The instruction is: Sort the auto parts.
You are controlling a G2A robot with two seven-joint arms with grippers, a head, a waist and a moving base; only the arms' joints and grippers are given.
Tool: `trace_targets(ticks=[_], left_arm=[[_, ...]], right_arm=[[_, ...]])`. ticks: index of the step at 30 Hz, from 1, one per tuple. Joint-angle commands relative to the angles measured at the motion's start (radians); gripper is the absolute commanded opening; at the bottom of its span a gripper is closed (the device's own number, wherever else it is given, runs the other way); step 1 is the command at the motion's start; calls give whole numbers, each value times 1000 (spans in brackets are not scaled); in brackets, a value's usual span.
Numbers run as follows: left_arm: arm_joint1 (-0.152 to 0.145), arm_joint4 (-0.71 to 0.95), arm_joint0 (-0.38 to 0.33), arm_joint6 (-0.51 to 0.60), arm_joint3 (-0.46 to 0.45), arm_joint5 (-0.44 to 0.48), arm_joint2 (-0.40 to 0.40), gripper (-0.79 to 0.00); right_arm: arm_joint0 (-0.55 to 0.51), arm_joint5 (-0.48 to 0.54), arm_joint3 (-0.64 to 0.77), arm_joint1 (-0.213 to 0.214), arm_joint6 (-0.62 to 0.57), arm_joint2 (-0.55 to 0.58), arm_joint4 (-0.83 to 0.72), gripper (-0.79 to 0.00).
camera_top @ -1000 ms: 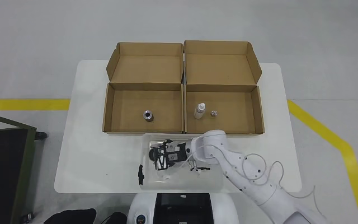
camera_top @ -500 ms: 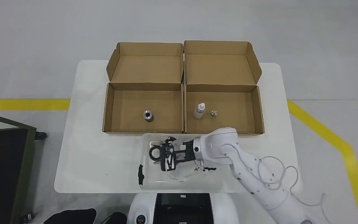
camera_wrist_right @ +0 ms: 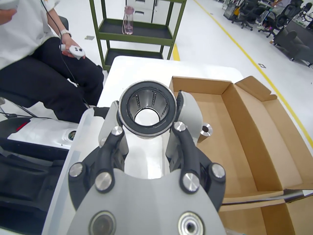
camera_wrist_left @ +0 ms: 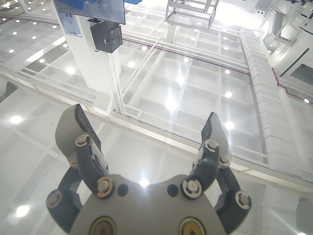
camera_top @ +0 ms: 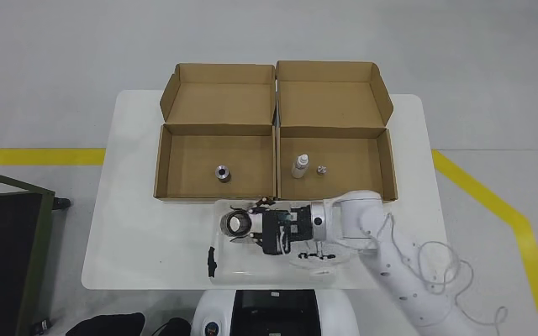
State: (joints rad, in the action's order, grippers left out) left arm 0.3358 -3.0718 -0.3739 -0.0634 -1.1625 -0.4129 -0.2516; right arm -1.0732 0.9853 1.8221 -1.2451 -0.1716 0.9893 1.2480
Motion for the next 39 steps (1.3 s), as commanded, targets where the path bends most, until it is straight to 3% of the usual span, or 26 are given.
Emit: trace_targets(ticks=[1, 21, 29, 39], left_arm=[[0, 0, 0, 0, 0, 0, 0, 0], [0, 0, 0, 0, 0, 0, 0, 0], [0, 0, 0, 0, 0, 0, 0, 0], [0, 0, 0, 0, 0, 0, 0, 0]], right_arm=[[5, 3, 9, 2, 14, 13, -16, -785], [25, -88, 209, 25, 181, 216, -68, -785], [18, -147, 246, 28, 283, 271, -40, -785], [23, -184, 277, 34, 324, 316, -16, -785]])
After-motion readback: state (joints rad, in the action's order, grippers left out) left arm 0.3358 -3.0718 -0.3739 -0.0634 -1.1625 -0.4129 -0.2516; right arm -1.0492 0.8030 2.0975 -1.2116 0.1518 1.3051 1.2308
